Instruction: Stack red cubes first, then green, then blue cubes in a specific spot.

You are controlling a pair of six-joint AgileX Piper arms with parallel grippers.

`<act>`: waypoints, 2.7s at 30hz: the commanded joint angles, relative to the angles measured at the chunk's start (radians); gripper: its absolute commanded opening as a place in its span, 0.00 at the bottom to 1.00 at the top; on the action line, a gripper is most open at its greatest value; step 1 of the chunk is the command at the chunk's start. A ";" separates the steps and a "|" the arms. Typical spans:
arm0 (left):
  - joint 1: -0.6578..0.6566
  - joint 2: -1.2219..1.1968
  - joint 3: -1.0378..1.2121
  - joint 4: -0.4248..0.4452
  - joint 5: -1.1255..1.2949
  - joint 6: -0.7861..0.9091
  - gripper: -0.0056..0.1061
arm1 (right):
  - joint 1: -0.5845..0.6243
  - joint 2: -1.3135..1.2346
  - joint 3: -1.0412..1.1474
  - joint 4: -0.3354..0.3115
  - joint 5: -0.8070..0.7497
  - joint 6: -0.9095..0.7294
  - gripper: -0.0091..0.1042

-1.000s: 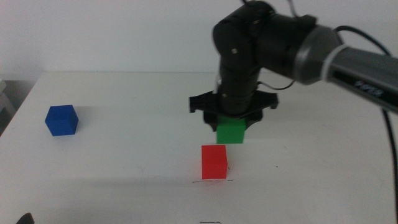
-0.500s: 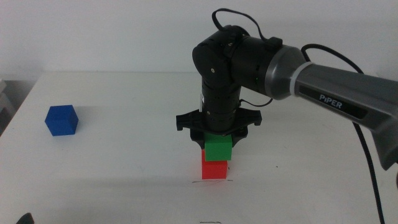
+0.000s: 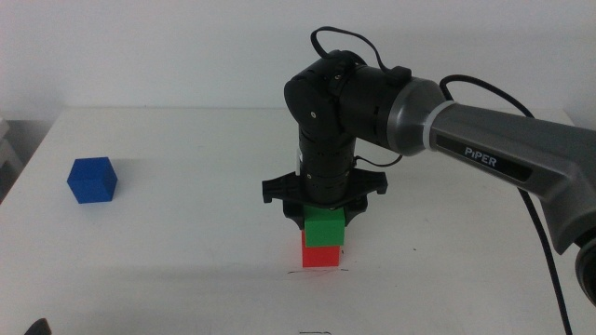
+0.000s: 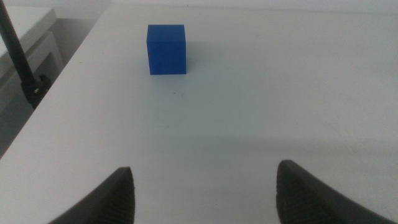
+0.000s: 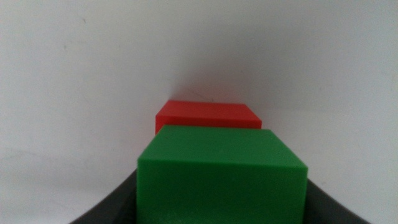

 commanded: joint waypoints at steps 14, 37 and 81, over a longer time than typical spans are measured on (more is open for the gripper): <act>0.000 -0.026 0.000 -0.005 -0.077 -0.002 0.72 | 0.002 -0.051 -0.031 -0.023 -0.008 -0.009 0.30; 0.000 -0.026 0.000 -0.005 -0.077 -0.002 0.72 | 0.001 -0.446 -0.001 0.000 0.076 -0.221 0.91; 0.000 -0.026 0.000 -0.005 -0.077 -0.002 0.72 | -0.110 -1.330 0.761 0.146 -0.479 -0.775 0.91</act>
